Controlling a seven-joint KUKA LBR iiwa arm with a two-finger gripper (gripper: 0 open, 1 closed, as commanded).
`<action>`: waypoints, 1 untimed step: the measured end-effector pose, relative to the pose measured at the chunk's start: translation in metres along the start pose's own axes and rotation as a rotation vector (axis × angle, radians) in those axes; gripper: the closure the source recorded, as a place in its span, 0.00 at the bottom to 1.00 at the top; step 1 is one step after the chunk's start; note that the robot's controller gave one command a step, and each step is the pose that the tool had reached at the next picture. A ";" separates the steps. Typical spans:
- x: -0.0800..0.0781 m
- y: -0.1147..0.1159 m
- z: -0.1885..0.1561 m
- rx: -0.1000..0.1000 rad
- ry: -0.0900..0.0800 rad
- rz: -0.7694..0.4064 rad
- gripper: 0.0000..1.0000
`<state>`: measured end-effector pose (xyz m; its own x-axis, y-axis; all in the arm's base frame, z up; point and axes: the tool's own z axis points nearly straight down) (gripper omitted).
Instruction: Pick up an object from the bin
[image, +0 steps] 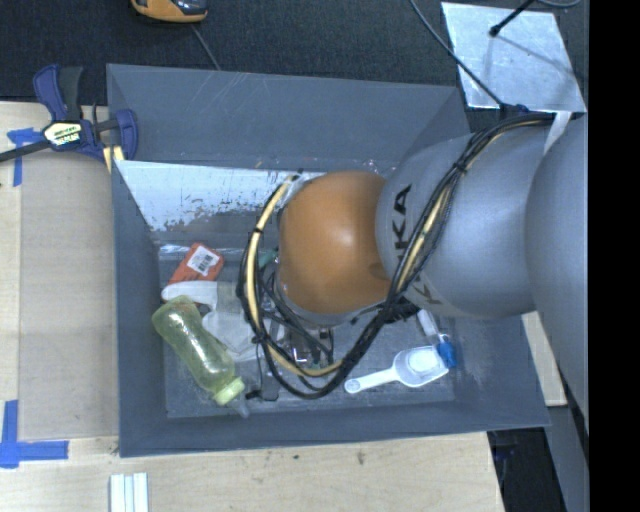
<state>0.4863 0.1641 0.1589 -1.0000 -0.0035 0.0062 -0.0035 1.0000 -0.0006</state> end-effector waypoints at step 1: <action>-0.002 -0.001 -0.005 -0.002 -0.008 0.003 0.00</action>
Offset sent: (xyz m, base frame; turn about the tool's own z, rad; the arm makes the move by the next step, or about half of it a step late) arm 0.0384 -0.0485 -0.0731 -0.1141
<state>0.4883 0.1633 0.1634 -1.0000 0.0000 -0.0019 0.0000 1.0000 0.0010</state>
